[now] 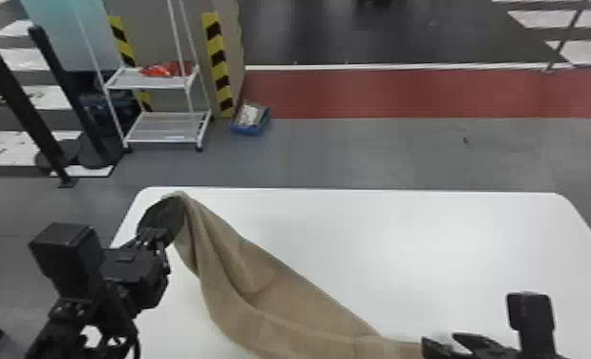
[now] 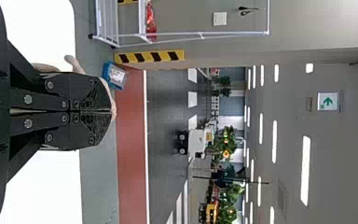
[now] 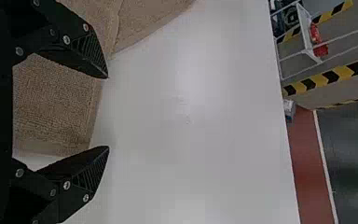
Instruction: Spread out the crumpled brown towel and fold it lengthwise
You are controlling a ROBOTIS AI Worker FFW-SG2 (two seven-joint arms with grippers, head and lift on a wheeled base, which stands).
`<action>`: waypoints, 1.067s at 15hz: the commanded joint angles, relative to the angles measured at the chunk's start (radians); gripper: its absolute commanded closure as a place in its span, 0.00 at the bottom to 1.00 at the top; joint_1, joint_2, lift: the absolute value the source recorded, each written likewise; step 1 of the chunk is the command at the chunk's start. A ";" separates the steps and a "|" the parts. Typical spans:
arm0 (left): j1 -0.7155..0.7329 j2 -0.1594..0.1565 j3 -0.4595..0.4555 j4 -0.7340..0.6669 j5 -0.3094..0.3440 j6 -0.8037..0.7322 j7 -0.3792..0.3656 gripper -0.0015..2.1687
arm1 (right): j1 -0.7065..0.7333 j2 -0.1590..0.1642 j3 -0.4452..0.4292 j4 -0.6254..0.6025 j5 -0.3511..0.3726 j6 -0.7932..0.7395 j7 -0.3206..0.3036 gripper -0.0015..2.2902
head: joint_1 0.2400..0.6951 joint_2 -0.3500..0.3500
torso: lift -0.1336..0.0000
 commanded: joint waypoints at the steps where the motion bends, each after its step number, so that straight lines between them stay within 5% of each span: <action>1: -0.003 -0.001 -0.002 0.002 0.000 -0.003 0.000 0.87 | 0.003 0.000 0.007 0.000 0.064 0.009 -0.001 0.18 | 1.00 0.56 | 1.00; 10: -0.003 -0.001 -0.003 0.007 0.000 -0.003 0.001 0.87 | -0.028 -0.011 0.019 0.023 0.104 0.098 0.025 0.22 | 1.00 0.52 | 1.00; 16: -0.003 -0.002 0.000 0.010 0.000 -0.009 0.001 0.87 | -0.054 -0.015 0.018 0.051 0.105 0.119 0.052 0.40 | 1.00 0.53 | 1.00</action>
